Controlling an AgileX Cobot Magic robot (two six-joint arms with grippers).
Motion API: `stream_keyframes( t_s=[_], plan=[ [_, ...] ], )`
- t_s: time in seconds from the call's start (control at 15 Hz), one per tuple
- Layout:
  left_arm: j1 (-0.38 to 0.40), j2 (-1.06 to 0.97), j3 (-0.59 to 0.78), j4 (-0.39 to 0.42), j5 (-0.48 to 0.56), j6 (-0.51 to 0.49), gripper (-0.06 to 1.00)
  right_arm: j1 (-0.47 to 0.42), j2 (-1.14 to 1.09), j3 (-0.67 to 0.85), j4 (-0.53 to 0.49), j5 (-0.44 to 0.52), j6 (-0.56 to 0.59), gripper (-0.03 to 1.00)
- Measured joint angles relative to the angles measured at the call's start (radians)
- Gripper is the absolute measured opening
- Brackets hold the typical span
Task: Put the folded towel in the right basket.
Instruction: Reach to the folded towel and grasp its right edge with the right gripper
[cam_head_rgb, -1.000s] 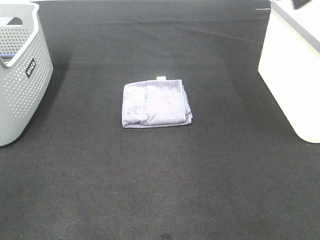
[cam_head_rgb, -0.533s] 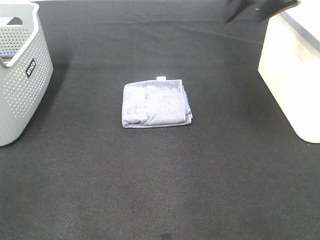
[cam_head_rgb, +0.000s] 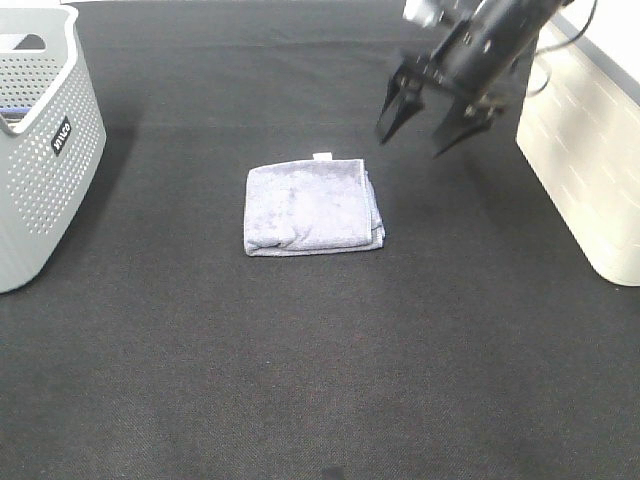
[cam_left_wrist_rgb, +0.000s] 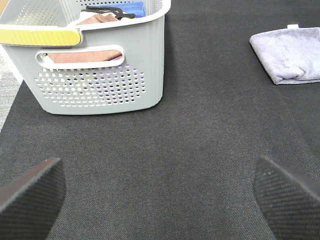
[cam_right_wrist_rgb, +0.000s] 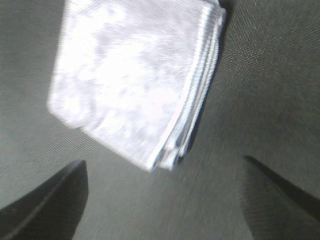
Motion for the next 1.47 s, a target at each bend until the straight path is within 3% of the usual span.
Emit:
stream_keyframes(
  t_s=[0.47,0.67,1.2,1.33,1.47],
  plan=[
    [0.000,0.000,0.000,0.000,0.000,0.000,0.97,-0.001,0.266,-0.245,0.071,0.023,-0.010,0.76],
    [0.000,0.000,0.000,0.000,0.000,0.000,0.97,-0.001,0.298,-0.273,0.090,0.023,-0.014,0.76],
    [0.000,0.000,0.000,0.000,0.000,0.000,0.97,0.000,0.372,-0.283,0.255,0.024,-0.068,0.75],
    [0.000,0.000,0.000,0.000,0.000,0.000,0.97,0.009,0.377,-0.283,0.262,0.024,-0.099,0.65],
    [0.000,0.000,0.000,0.000,0.000,0.000,0.97,0.022,0.387,-0.283,0.262,0.024,-0.106,0.41]
  ],
)
